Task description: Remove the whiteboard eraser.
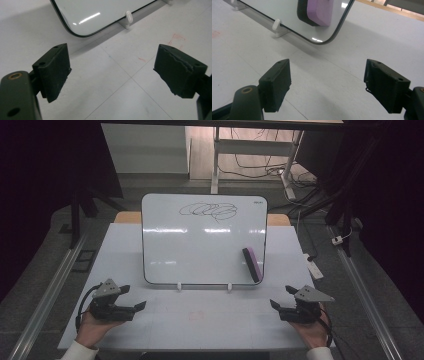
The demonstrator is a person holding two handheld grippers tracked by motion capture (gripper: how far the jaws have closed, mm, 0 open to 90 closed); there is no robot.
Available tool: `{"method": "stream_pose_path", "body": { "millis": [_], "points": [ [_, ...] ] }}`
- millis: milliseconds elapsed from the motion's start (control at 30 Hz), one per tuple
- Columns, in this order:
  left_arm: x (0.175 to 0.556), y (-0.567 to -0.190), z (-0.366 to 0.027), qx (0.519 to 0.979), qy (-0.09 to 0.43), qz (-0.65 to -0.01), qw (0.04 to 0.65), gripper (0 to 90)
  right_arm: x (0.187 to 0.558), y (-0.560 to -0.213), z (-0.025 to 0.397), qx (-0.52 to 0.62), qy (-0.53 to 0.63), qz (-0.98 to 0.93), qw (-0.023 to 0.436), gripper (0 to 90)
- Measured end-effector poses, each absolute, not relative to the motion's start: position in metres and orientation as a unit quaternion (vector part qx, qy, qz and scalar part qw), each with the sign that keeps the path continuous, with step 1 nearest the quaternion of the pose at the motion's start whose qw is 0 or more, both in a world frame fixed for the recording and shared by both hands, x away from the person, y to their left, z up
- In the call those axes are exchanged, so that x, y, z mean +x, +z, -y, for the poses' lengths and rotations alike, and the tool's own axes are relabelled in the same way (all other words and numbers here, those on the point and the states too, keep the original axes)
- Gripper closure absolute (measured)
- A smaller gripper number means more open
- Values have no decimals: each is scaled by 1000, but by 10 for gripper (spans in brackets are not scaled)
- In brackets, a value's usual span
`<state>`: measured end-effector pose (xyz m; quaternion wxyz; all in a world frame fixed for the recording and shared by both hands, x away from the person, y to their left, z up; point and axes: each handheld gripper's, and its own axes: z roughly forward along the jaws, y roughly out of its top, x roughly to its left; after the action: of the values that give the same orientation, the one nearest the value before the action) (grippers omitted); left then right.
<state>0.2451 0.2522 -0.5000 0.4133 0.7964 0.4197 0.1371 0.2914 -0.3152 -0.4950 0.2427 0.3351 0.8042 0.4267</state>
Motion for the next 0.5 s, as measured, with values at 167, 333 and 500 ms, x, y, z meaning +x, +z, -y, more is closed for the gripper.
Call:
{"method": "stream_pose_path", "body": {
  "millis": [167, 333, 500],
  "points": [
    [245, -499, -252, 795, 133, -420, 417, 140, 290, -494, 314, 332, 429, -804, 245, 214],
    [244, -499, -251, 797, 133, -418, 416, 140, 290, -495, 311, 331, 427, -806, 240, 214],
    [243, -498, -251, 797, 129, -416, 419, 141, 289, -494, 310, 330, 426, -806, 245, 215]
  ]
}}
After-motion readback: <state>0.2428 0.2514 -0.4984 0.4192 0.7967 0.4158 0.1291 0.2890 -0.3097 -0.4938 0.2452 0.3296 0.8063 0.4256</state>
